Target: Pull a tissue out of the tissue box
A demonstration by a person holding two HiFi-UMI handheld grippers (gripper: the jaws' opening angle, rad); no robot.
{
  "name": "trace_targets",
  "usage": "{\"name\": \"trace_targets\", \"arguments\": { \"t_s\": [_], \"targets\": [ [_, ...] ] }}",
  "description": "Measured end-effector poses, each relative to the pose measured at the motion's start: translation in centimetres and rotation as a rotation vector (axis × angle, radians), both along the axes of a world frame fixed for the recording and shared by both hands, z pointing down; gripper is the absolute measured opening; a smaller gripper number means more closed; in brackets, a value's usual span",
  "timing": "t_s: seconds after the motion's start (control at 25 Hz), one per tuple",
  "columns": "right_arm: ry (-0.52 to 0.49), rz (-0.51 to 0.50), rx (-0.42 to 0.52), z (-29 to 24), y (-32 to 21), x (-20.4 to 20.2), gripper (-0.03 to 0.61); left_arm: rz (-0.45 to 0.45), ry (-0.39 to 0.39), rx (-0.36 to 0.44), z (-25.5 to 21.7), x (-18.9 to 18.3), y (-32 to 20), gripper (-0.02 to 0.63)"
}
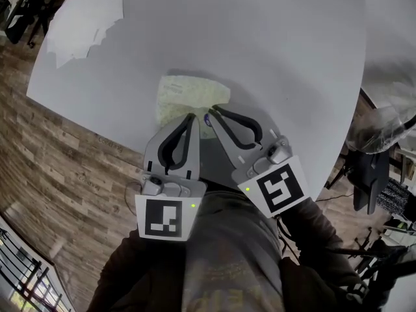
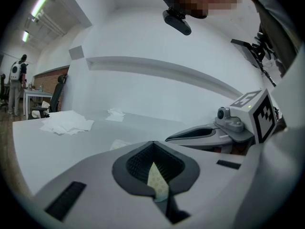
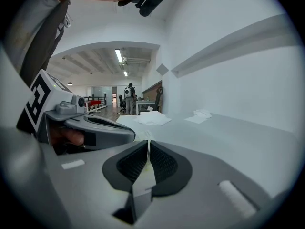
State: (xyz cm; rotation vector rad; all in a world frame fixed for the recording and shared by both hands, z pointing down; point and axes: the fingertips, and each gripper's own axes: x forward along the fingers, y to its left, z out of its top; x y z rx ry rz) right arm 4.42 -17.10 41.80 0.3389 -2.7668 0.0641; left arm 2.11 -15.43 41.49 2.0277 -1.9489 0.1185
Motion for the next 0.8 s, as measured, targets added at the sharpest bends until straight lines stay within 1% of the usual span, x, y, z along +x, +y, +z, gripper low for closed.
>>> {"name": "trace_targets", "arguments": {
  "t_s": [0.16, 0.2, 0.32, 0.56, 0.8],
  "targets": [
    [0.016, 0.011, 0.017, 0.5, -0.2, 0.3, 0.020, 0.007, 0.015, -0.017, 1.0, 0.3, -0.1, -0.002],
    [0.021, 0.016, 0.026, 0.6, -0.2, 0.4, 0.008, 0.009, 0.018, -0.020, 1.3, 0.4, -0.1, -0.002],
    [0.019, 0.022, 0.030, 0.7, 0.0, 0.7, 0.003, 0.016, 0.021, -0.030, 2.0, 0.7, -0.2, -0.002],
    [-0.051, -0.003, 0.005, -1.0, 0.8, 1.1, 0.003, 0.018, 0.026, -0.035, 2.5, 1.2, -0.4, -0.002],
    [-0.112, -0.050, 0.023, -3.3, 1.6, 1.1, 0.003, 0.013, 0.028, -0.031, 2.4, 1.4, -0.5, -0.002]
  ]
}}
